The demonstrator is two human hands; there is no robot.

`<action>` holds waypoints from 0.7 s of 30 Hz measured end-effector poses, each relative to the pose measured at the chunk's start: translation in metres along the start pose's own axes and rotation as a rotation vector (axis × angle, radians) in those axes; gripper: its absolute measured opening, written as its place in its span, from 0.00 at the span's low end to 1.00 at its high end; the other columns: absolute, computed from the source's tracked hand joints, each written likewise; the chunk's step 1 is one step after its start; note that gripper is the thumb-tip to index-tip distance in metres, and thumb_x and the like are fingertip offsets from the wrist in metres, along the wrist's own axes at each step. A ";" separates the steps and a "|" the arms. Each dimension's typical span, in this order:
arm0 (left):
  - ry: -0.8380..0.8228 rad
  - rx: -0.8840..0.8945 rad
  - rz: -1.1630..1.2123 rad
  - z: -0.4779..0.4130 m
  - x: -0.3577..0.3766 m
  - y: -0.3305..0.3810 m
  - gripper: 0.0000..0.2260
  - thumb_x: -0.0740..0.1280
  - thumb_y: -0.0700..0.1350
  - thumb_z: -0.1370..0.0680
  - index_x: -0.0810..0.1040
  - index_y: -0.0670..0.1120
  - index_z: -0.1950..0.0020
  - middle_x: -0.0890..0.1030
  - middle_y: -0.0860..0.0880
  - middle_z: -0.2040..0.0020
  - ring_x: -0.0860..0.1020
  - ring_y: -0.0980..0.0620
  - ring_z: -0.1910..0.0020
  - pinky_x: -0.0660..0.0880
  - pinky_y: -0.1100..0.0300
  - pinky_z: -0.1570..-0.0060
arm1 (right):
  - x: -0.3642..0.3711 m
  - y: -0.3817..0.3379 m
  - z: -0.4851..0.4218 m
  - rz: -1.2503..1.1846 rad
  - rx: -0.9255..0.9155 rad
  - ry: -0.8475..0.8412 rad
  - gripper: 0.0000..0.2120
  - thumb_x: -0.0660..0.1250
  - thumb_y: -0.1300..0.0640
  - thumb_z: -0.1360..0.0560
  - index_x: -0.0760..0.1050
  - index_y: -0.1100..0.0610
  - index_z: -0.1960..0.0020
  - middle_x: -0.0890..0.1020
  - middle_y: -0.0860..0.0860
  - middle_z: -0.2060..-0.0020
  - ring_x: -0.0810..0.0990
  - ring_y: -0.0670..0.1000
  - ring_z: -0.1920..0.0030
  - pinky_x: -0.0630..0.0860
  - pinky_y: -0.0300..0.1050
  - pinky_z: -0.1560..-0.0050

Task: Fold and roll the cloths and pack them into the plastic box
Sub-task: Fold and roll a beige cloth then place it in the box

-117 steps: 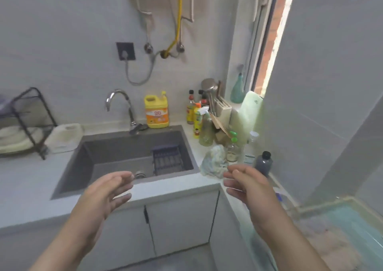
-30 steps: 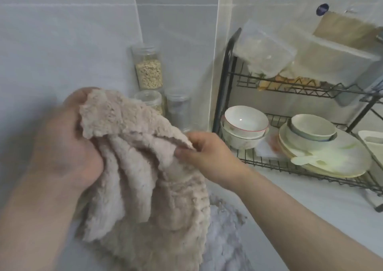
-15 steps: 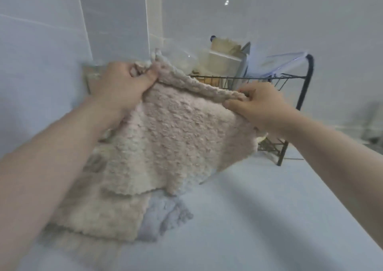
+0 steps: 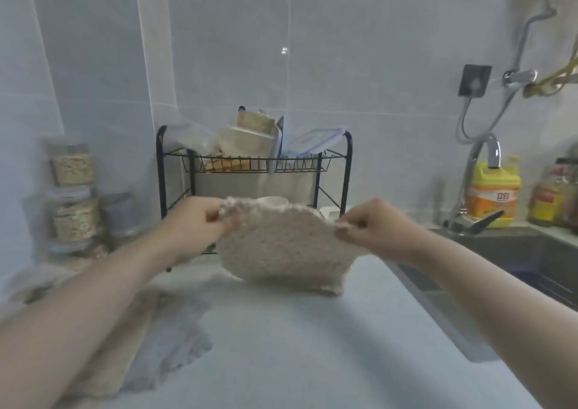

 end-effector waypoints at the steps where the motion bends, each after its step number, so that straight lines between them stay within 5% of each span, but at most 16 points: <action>1: -0.106 0.013 -0.053 0.017 0.007 -0.006 0.32 0.63 0.74 0.34 0.81 0.44 0.59 0.80 0.45 0.66 0.71 0.55 0.66 0.66 0.59 0.63 | 0.010 0.006 0.015 0.030 0.002 -0.087 0.07 0.68 0.56 0.26 0.81 0.56 0.61 0.79 0.50 0.69 0.71 0.41 0.68 0.71 0.42 0.64; 5: -0.468 -0.045 -0.289 0.081 0.045 -0.039 0.32 0.57 0.81 0.42 0.72 0.51 0.66 0.70 0.55 0.72 0.67 0.61 0.71 0.65 0.62 0.67 | 0.068 0.021 0.079 0.068 0.025 -0.456 0.10 0.64 0.47 0.30 0.81 0.48 0.53 0.83 0.47 0.60 0.79 0.45 0.61 0.79 0.45 0.54; 9: -0.690 -0.052 -0.308 0.107 0.060 -0.035 0.17 0.61 0.64 0.35 0.78 0.54 0.59 0.77 0.54 0.63 0.76 0.58 0.63 0.72 0.61 0.57 | 0.081 0.016 0.100 0.034 -0.002 -0.637 0.12 0.68 0.43 0.29 0.80 0.46 0.49 0.79 0.37 0.62 0.76 0.36 0.62 0.73 0.33 0.57; 12: -0.654 -0.073 -0.312 0.094 0.062 -0.024 0.26 0.55 0.66 0.33 0.79 0.49 0.51 0.81 0.51 0.52 0.78 0.54 0.52 0.74 0.53 0.47 | 0.074 0.020 0.087 -0.166 0.102 -0.541 0.11 0.65 0.45 0.25 0.81 0.48 0.47 0.83 0.40 0.51 0.80 0.39 0.53 0.75 0.37 0.48; 16: -0.642 -0.030 -0.535 0.078 0.086 -0.026 0.26 0.60 0.64 0.27 0.71 0.54 0.33 0.74 0.54 0.37 0.73 0.56 0.40 0.70 0.57 0.38 | 0.101 0.046 0.073 0.275 0.047 -0.404 0.19 0.60 0.43 0.24 0.73 0.48 0.36 0.74 0.45 0.38 0.72 0.51 0.36 0.70 0.46 0.37; 21: -0.736 -0.028 -0.627 0.064 0.102 -0.043 0.36 0.65 0.65 0.29 0.60 0.56 0.25 0.63 0.57 0.25 0.63 0.55 0.28 0.61 0.60 0.30 | 0.113 0.065 0.064 0.356 0.068 -0.461 0.27 0.57 0.38 0.24 0.63 0.46 0.27 0.67 0.44 0.30 0.65 0.50 0.29 0.59 0.50 0.30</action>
Point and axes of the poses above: each hand's wrist, its own z-axis away from the middle knuckle, its own x-axis out of the palm, y = z × x, the point moved 1 cm from there along -z, towards the middle knuckle
